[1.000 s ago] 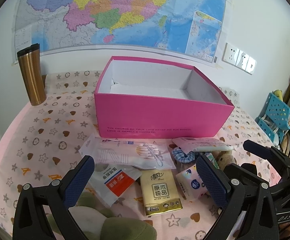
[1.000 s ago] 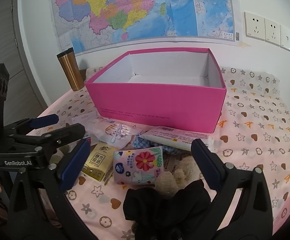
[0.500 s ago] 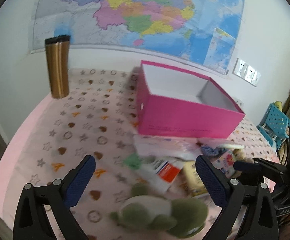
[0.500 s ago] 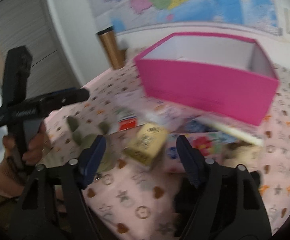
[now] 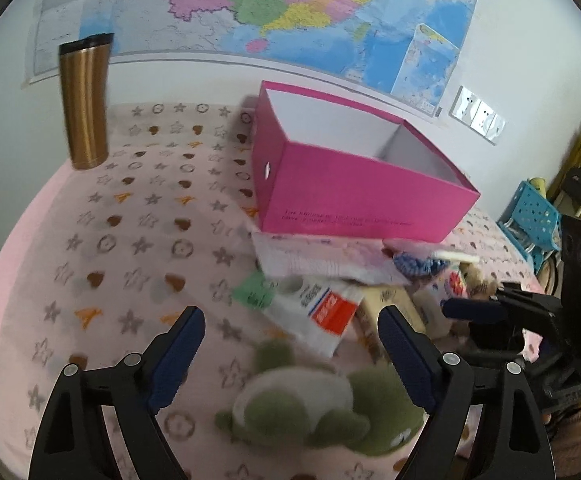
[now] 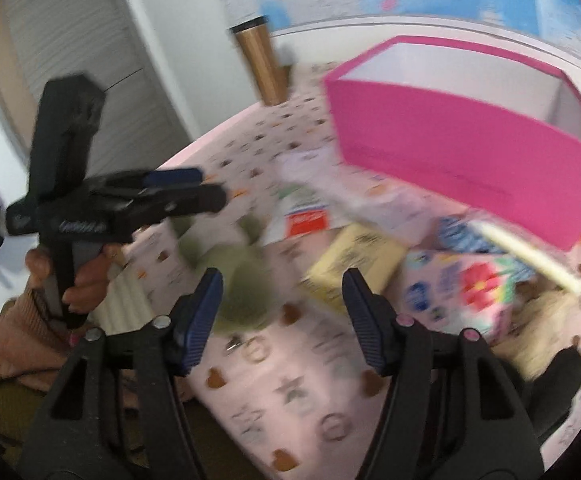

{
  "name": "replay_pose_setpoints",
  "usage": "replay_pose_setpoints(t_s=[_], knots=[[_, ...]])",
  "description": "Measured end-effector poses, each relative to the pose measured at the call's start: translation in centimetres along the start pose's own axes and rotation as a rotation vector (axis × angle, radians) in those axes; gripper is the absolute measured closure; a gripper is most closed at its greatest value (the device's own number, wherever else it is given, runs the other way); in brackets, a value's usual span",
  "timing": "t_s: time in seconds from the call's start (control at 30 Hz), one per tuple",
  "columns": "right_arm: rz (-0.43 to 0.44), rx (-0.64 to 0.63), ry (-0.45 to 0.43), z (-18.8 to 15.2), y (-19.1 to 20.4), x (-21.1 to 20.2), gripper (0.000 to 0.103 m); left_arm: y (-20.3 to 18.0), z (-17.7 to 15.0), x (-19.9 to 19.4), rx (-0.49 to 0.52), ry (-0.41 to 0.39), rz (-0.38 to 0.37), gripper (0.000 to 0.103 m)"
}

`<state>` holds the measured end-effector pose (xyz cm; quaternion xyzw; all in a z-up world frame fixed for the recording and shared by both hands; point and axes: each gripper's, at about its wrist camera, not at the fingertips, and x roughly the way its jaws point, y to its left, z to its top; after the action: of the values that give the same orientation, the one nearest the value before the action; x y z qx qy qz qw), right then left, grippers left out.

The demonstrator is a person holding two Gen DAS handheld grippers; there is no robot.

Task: Organize soft objects
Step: 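Reach the left gripper to the clear cotton swab bag and close on it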

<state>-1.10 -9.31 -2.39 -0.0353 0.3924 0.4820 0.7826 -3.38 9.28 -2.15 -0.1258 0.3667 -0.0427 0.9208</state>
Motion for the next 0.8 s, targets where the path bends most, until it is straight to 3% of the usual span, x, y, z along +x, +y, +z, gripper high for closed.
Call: replay_pose_setpoints(t_s=[0.1,0.3,0.5,0.6,0.7,0.8], knots=[[-0.045,0.016,-0.006,1.4,-1.6,0.1,0.039,0.3,1.4,1.2,0.002,0.013,0.006,0.013],[-0.054,0.109,0.095,3.7,-4.8,2.5,0.038,0.7,3.8,3.9,0.034,0.054,0.028,0.015],[-0.059,0.225,0.200,4.4,-7.2,4.8,0.038,1.4,4.7,6.4,0.047,0.148,0.012,0.042],[-0.074,0.239,0.221,4.6,-7.5,5.1,0.038,2.0,4.6,7.5,0.047,0.211,0.000,0.048],[-0.074,0.260,0.240,5.0,-7.8,5.7,0.034,3.0,4.3,8.7,0.013,0.278,-0.009,0.064],[-0.083,0.262,0.250,5.3,-7.5,6.3,0.025,3.6,3.9,9.1,-0.006,0.293,-0.040,0.064]])
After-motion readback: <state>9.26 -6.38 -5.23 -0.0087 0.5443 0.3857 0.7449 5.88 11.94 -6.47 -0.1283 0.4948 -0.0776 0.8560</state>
